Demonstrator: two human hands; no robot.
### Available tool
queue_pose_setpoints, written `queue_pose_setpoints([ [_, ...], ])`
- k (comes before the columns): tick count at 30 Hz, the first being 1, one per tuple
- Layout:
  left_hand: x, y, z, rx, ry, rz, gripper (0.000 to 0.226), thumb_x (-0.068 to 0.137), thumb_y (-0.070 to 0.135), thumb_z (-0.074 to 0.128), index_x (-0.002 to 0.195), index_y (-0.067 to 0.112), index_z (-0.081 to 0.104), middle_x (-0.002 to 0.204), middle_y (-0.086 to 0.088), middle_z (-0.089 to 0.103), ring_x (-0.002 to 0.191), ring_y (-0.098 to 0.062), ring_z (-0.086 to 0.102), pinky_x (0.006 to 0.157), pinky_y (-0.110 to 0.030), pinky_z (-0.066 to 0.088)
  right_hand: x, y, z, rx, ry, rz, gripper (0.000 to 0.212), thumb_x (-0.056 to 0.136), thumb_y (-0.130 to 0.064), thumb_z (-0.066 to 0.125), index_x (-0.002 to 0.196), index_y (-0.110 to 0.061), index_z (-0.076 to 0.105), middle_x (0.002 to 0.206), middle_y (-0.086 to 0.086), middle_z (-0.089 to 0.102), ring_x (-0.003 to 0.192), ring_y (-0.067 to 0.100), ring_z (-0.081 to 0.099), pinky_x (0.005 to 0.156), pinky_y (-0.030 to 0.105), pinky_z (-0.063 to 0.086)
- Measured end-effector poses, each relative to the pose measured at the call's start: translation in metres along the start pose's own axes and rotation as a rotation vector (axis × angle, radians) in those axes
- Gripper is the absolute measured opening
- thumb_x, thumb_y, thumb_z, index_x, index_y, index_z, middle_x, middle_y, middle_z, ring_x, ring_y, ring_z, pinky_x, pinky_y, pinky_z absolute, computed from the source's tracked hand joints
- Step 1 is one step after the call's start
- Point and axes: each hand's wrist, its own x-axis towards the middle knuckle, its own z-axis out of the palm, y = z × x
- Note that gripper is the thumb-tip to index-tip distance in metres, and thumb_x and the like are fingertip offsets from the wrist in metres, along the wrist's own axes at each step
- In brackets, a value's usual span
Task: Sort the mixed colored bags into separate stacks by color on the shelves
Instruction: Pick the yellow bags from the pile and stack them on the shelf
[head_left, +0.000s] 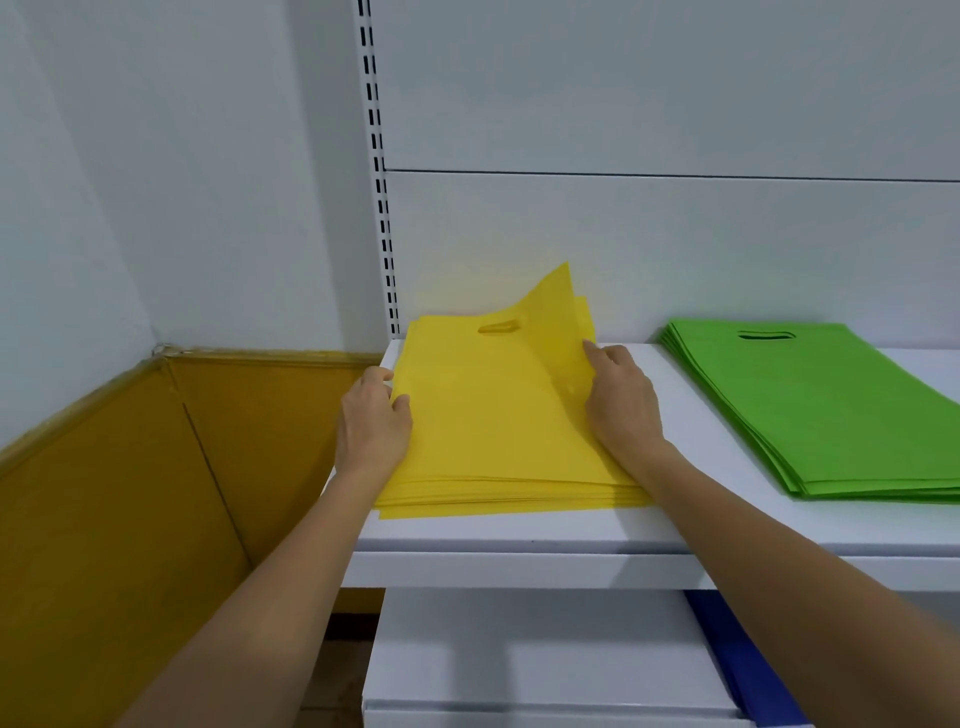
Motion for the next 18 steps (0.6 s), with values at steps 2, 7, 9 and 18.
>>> queue_pose_setpoints([
  [2, 0.0000, -0.0007, -0.0001, -0.005, -0.005, -0.009, 0.030, 0.092, 0.012, 0.052, 0.122, 0.005, 0.051, 0.117, -0.015, 0.059, 0.106, -0.029, 0.054, 0.083, -0.034, 0.041, 0.0014, 0.0005, 0.0019, -0.092, -0.022, -0.010, 0.041, 0.088, 0.004, 0.037, 0.125, -0.004, 0.054, 0.132, 0.014, 0.045, 0.110, 0.035, 0.049, 0.083, 0.036, 0.038],
  [7, -0.0007, 0.0002, -0.0002, -0.025, 0.004, -0.007, 0.030, 0.092, 0.009, 0.051, 0.122, 0.005, 0.053, 0.117, -0.017, 0.059, 0.108, -0.030, 0.054, 0.086, -0.035, 0.042, 0.0022, 0.0001, 0.0036, -0.171, -0.036, -0.017, 0.031, 0.090, -0.001, 0.037, 0.113, -0.003, 0.057, 0.127, 0.016, 0.047, 0.112, 0.033, 0.045, 0.082, 0.036, 0.035],
  [9, -0.0009, -0.0005, -0.0001, -0.034, 0.001, -0.008, 0.028, 0.092, 0.007, 0.050, 0.120, 0.006, 0.056, 0.115, -0.018, 0.060, 0.108, -0.029, 0.055, 0.085, -0.031, 0.041, 0.0027, -0.0005, 0.0044, -0.209, -0.065, -0.007, 0.029, 0.091, -0.005, 0.036, 0.114, -0.004, 0.053, 0.125, 0.017, 0.049, 0.112, 0.034, 0.044, 0.082, 0.037, 0.033],
  [18, -0.0017, 0.0003, -0.0005, -0.055, 0.008, -0.016, 0.027, 0.091, 0.007, 0.051, 0.116, 0.005, 0.060, 0.117, -0.015, 0.061, 0.109, -0.026, 0.056, 0.086, -0.029, 0.043, 0.0010, -0.0045, -0.0012, -0.268, -0.048, -0.030, 0.027, 0.090, -0.001, 0.035, 0.113, -0.005, 0.047, 0.076, 0.012, 0.046, 0.096, 0.034, 0.050, 0.068, 0.033, 0.025],
])
